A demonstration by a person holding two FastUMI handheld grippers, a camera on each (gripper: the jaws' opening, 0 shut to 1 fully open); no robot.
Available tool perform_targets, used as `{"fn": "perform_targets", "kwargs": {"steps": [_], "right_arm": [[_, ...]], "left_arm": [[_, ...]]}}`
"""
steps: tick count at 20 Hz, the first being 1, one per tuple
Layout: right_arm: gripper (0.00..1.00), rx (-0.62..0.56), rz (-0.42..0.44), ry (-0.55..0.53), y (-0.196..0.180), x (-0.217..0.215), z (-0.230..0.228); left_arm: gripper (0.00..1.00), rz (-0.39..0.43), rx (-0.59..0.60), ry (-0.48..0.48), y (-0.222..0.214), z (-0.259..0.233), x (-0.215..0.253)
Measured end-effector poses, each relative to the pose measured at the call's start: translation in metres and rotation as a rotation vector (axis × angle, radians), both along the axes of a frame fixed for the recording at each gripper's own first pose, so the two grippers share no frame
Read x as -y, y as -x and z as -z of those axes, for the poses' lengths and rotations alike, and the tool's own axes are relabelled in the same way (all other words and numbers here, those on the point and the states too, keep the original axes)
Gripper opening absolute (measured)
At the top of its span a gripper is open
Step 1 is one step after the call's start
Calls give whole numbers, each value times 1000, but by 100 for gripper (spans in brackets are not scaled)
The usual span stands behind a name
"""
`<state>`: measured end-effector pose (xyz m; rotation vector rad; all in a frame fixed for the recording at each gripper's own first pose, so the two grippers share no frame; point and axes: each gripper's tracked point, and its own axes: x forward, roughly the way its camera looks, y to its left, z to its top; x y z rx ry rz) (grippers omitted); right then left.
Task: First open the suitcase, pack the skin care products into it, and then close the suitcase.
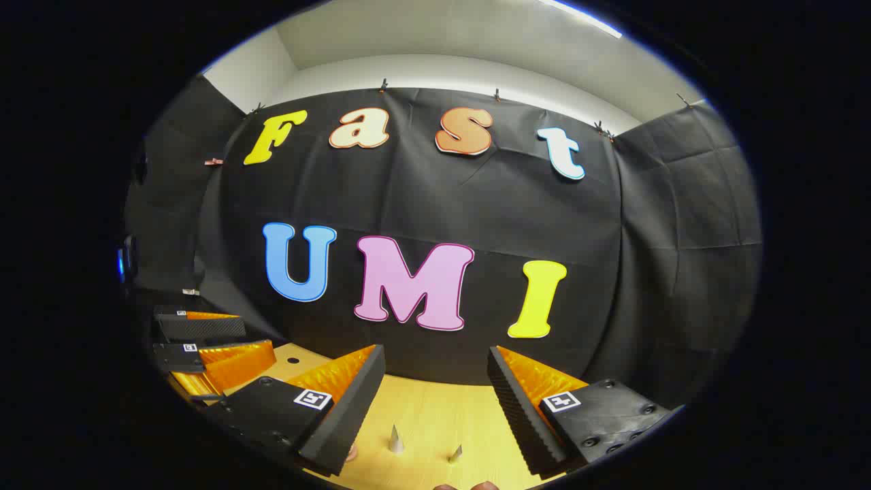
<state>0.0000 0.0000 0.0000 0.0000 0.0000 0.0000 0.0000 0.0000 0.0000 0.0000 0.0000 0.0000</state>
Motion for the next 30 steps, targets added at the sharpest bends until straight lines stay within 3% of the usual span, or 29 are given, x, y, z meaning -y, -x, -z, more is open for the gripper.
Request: {"fn": "perform_targets", "kwargs": {"steps": [6, 13, 15, 20, 23, 26, 28, 30], "right_arm": [[96, -5, 36, 76, 9, 16, 4], [96, -6, 70, 78, 22, 20, 7], [96, 2, 80, 58, 25, 14, 9], [96, 14, 24, 75, 26, 16, 18], [95, -4, -7, 59, 17, 43, 36], [94, -33, -5, 19, 13, 77, 55], [96, -69, 18, -19, 9, 106, 75], [96, -123, 31, -85, 1, 132, 99]], "left_arm": [[95, 30, -36, 28, -11, 10, 11], [95, 79, -74, 3, 3, 21, 23], [96, 132, -127, 42, 7, 45, 30], [96, 133, -292, 77, -2, 95, 34], [96, 95, -574, 121, -28, 166, 37], [96, 57, -773, 141, -45, 217, 36], [96, 38, -966, 174, -54, 266, 42], [97, -48, -1110, 221, -68, 302, 32]]}}
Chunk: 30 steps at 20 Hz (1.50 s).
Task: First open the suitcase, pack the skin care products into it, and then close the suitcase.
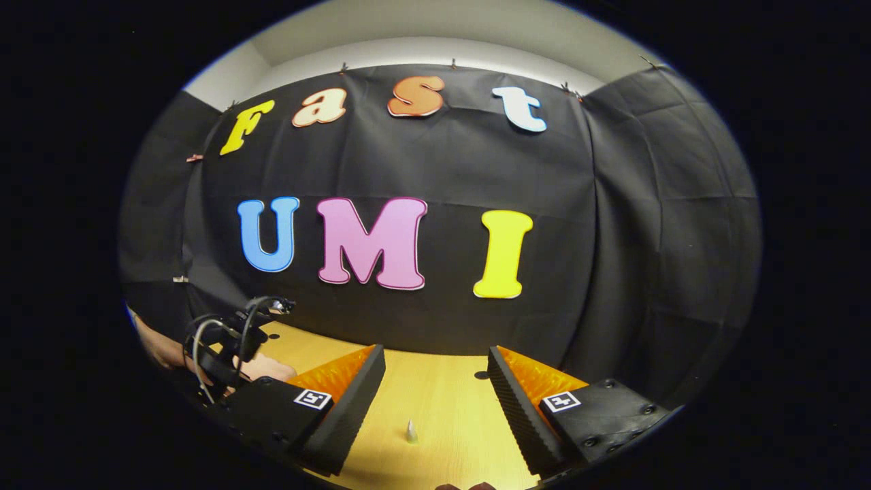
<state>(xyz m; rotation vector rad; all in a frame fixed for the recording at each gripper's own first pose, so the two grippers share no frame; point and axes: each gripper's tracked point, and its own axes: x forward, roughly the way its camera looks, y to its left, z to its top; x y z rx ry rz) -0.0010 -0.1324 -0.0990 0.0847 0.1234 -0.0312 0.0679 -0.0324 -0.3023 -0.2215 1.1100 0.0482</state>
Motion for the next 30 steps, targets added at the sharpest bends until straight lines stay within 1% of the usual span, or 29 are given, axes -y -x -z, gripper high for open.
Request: {"fn": "perform_targets", "kwargs": {"steps": [1, 2, 4, 6, 7, 8, 9, 10, 11, 13, 15, 17, 18, 20, 21, 22, 23, 24, 25, 26, 27, 29, 30], "right_arm": [[96, -14, 11, -24, -4, 16, 8], [96, -12, 22, -17, -9, 28, 10], [96, -10, 27, 1, -13, 41, 12], [96, -17, 22, -11, -15, 46, 15], [96, -28, 22, -9, -14, 48, 20], [96, -37, 18, -6, -15, 48, 23], [96, -41, 16, -2, -14, 49, 24], [96, -42, 12, 1, -13, 48, 25], [96, -46, 8, 4, -13, 47, 27], [96, -56, -8, 9, -13, 43, 33], [96, -57, -32, 20, -20, 37, 36], [96, -44, -61, 14, -30, 29, 33], [96, -36, -74, 10, -36, 26, 31], [96, -25, -118, 2, -51, 13, 31], [96, -19, -142, 2, -59, 4, 29], [96, -11, -161, 8, -68, -4, 25], [96, -5, -172, 14, -72, -11, 22], [96, 18, -181, 18, -78, -23, 12], [97, 41, -183, 19, -80, -34, 2], [96, 54, -182, 24, -81, -41, -1], [96, 53, -179, 25, -83, -49, -3], [96, 44, -190, 32, -86, -82, -6], [96, 46, -188, 45, -87, -91, -10]], "left_arm": [[97, -24, -104, -28, 0, 25, -8], [97, -21, -154, -71, -2, 41, -16], [96, -45, -214, -106, -3, 67, -24], [96, -80, -255, -103, -5, 87, -27], [92, -86, -274, -77, -7, 95, -23], [87, -70, -284, -79, -7, 104, -24], [67, -52, -299, -106, -4, 108, -30], [40, -42, -326, -129, 1, 110, -38], [20, -48, -333, -106, 1, 109, -34], [18, -13, -313, -79, -2, 91, -32], [17, -3, -291, -95, -1, 69, -37], [16, -19, -241, -56, 2, 14, -49], [16, -18, -218, -61, 1, -7, -57], [17, -15, -150, -123, 1, -63, -92], [17, -23, -124, -150, 3, -83, -106], [16, -44, -93, -177, 7, -108, -129], [19, -69, -74, -188, 10, -122, -146], [16, -112, -44, -196, 17, -140, -175], [14, -149, -16, -227, 26, -156, -207], [14, -168, -2, -264, 33, -164, -232], [14, -185, 7, -318, 38, -172, -260], [13, -217, 20, -475, 64, -187, -336], [13, -241, 9, -519, 78, -186, -370]]}}
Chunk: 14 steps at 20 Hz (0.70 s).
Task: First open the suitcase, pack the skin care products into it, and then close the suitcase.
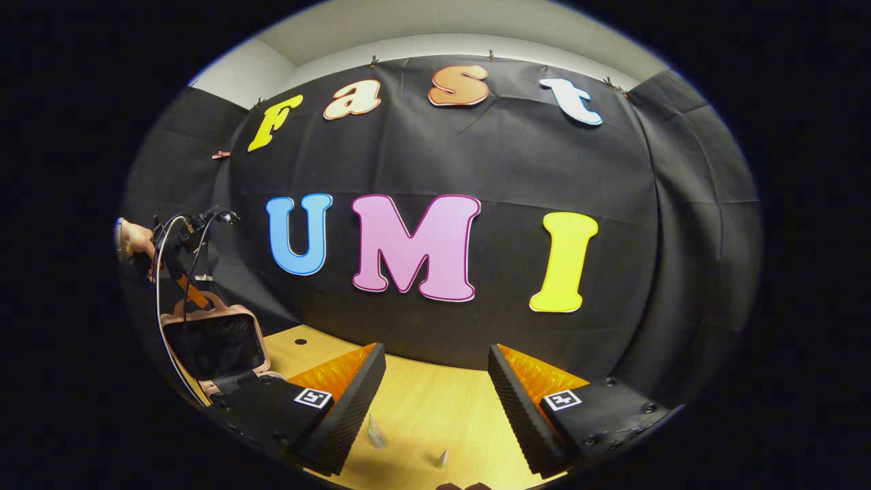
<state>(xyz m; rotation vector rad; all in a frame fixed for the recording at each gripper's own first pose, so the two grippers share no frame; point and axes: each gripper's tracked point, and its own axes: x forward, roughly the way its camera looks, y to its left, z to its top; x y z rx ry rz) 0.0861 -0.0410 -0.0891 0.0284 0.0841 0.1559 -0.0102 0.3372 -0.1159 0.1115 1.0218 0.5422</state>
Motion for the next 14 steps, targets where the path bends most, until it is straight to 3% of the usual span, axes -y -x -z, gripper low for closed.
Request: {"fn": "perform_targets", "kwargs": {"steps": [5, 8, 11, 12, 14], "right_arm": [[96, 6, 0, 51, 3, -55, -10], [96, -57, 3, 49, 11, -84, 1], [96, -154, -5, 85, 22, -121, 20], [96, -166, -8, 83, 24, -127, 23], [96, -168, -7, 76, 26, -135, 19]], "left_arm": [[13, -70, -66, -49, 49, 52, -129], [12, -136, -134, 38, 81, 114, -189], [18, -190, -219, 169, 110, 212, -234], [21, -206, -230, 199, 112, 224, -238], [18, -230, -226, 257, 119, 229, -235]]}}
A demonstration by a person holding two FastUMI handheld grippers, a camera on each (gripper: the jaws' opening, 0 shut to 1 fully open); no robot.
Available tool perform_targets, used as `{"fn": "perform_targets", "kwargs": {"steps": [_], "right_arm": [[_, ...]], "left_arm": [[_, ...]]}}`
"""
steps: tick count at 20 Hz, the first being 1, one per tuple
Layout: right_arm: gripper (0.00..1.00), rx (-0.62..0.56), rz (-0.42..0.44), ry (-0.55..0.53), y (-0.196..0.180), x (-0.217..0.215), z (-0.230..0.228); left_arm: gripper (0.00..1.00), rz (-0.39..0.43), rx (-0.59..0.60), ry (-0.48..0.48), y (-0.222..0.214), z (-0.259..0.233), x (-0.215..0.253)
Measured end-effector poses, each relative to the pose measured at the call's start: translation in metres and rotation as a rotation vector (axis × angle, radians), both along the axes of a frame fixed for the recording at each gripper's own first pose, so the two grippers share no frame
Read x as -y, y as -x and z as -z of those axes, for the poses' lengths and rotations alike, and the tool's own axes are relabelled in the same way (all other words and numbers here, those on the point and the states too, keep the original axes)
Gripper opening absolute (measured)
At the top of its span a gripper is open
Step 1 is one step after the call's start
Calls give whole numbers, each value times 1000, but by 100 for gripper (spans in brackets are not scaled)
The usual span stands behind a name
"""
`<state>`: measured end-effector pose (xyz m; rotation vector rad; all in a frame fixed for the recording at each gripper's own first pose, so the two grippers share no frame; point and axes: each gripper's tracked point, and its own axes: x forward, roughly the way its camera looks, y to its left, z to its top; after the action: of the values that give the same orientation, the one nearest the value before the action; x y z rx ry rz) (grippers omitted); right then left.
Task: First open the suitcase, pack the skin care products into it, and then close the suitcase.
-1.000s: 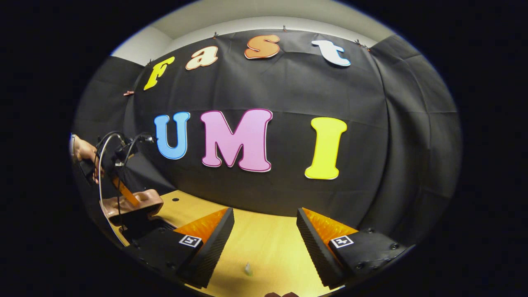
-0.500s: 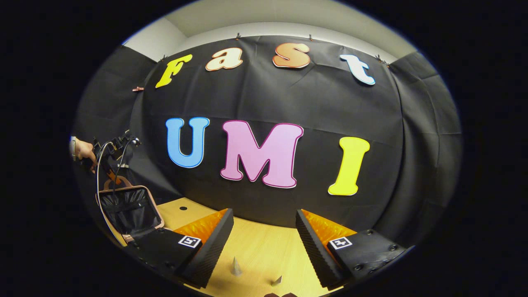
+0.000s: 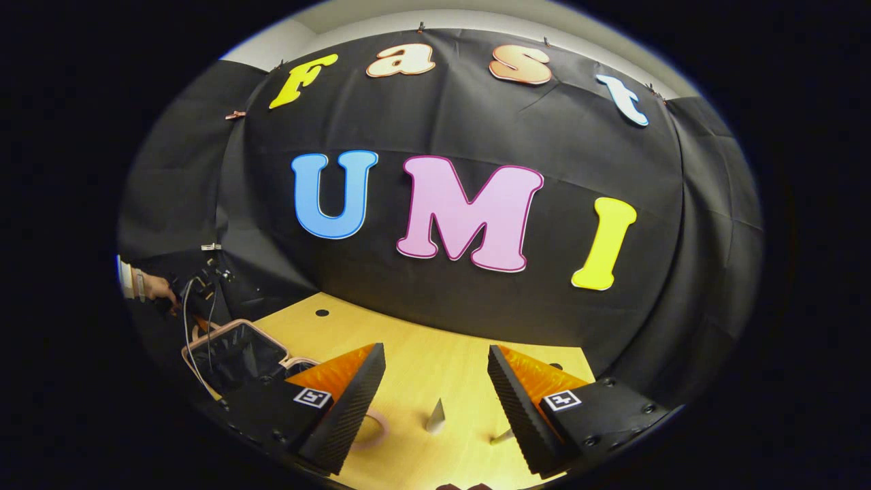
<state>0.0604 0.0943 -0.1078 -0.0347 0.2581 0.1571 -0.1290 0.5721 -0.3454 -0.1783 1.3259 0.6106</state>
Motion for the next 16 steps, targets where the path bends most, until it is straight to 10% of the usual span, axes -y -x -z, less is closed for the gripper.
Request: {"fn": "perform_targets", "kwargs": {"steps": [4, 7, 8, 16], "right_arm": [[96, 33, 32, 20, 4, 1, -11], [96, 57, 65, 22, 10, 10, -15], [96, 83, 81, 37, 12, 17, -20], [96, 163, 131, 70, 8, 59, -22]], "left_arm": [[28, -18, 60, 10, 6, 1, -5], [84, 61, 234, -96, -24, -44, 2], [83, 109, 355, -166, -49, -81, 23], [99, 522, 1036, -44, -232, -261, 358]]}}
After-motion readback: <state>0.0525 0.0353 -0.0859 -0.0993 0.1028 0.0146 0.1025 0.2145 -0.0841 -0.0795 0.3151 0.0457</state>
